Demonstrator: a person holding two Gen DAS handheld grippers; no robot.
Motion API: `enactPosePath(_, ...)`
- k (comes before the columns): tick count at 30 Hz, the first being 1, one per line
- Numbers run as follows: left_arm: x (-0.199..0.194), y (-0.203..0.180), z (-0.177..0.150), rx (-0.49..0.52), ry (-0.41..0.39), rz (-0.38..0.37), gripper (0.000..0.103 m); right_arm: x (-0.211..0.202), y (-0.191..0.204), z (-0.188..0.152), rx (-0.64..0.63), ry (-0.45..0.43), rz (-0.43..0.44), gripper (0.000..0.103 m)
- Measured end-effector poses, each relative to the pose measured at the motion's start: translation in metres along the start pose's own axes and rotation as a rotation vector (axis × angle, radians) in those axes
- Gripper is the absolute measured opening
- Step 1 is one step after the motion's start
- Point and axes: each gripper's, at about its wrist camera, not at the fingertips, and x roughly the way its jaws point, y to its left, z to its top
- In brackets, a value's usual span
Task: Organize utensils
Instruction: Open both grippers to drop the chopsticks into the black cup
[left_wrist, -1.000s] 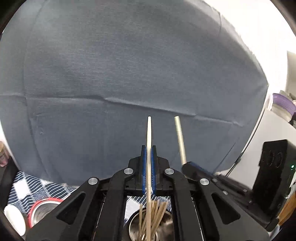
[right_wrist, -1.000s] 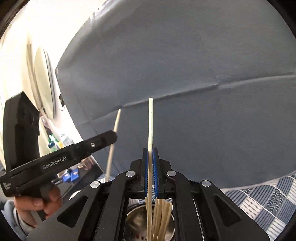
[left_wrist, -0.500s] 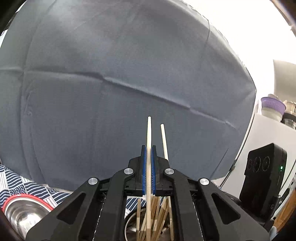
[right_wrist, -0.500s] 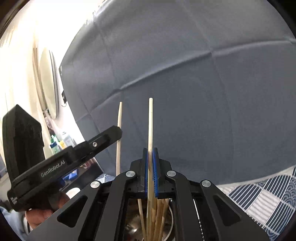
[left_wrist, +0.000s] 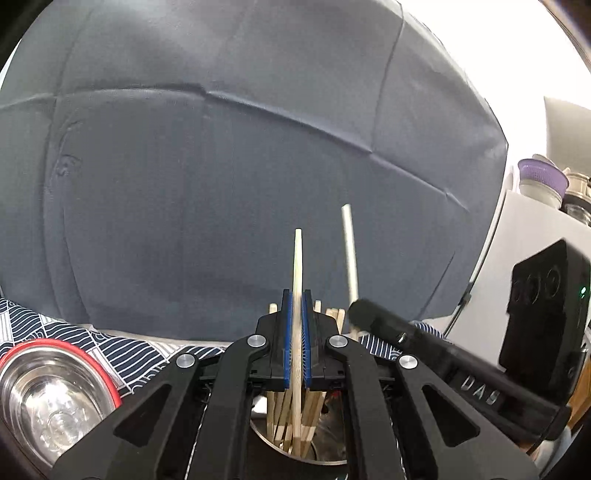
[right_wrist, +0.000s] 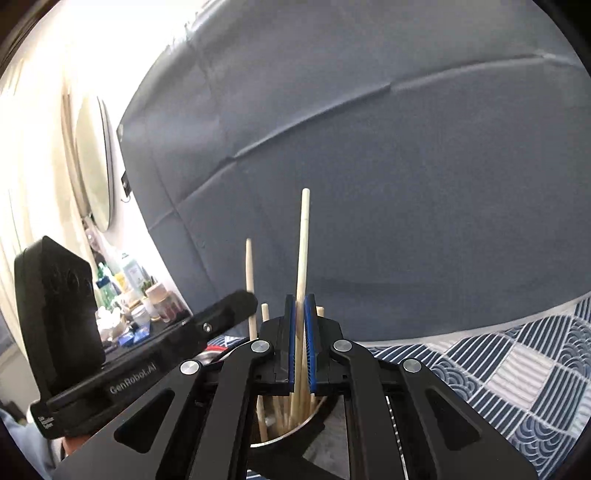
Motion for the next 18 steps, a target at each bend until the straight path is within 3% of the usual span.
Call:
enactPosePath(10,-0.015,-0.001,-0.010,-0.002,0.002,0.026,0.005,0.004,0.021,0.000,-0.107,-0.048,-0.049,0.005)
enactPosePath(18,-0.026,0.001,-0.013,-0.011,0.014,0.042,0.005,-0.010,0.024,-0.022,-0.134,0.008,-0.092,0.005)
